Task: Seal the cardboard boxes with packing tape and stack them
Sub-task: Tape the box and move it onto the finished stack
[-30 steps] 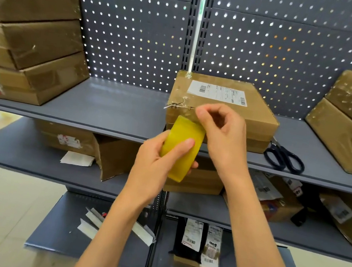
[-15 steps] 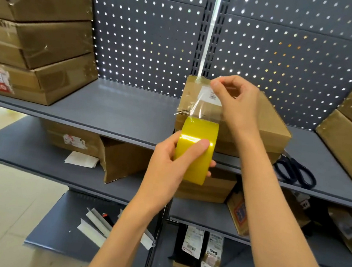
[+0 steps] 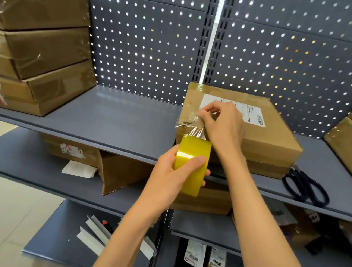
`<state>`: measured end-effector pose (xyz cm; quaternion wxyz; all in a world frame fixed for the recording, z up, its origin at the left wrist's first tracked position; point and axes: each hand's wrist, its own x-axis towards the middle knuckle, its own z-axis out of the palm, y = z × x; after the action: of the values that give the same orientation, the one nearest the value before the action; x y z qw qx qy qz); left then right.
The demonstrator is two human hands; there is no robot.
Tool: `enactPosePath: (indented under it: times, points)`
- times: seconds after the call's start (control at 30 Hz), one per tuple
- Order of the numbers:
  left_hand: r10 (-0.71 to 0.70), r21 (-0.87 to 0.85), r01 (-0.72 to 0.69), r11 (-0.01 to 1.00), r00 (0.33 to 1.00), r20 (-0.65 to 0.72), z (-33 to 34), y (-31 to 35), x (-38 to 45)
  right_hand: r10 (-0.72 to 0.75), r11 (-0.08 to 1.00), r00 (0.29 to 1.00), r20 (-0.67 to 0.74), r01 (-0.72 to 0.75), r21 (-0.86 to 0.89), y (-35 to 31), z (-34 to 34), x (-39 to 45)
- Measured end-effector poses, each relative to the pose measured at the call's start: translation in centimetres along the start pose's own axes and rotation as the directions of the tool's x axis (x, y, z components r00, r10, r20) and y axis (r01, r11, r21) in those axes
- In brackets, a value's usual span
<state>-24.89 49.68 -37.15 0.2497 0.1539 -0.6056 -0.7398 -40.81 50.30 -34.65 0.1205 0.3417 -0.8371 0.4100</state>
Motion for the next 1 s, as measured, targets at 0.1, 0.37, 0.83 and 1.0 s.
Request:
enactPosePath:
  times: [0.1,0.37,0.83,1.0]
  points:
    - [-0.011,0.0,0.011,1.0,1.0,-0.01,-0.2,-0.2,0.4,0.016,0.996,1.0,0.004,-0.016,-0.086,0.1,0.1,0.2]
    - [0.012,-0.009,-0.012,1.0,1.0,-0.023,-0.1,-0.5,0.5,-0.059,0.991,0.998,-0.032,0.062,0.115,0.5,-0.5,0.3]
    - [0.056,-0.012,-0.058,0.998,0.988,-0.146,1.1,-0.8,0.2,-0.165,0.986,0.791,0.589,0.121,0.114,-0.2,-3.4,-1.6]
    - [0.033,0.025,-0.03,0.999,0.986,-0.166,1.5,-1.8,-0.4,-0.117,0.993,0.8,0.588,0.085,0.082,-0.5,-3.4,-1.5]
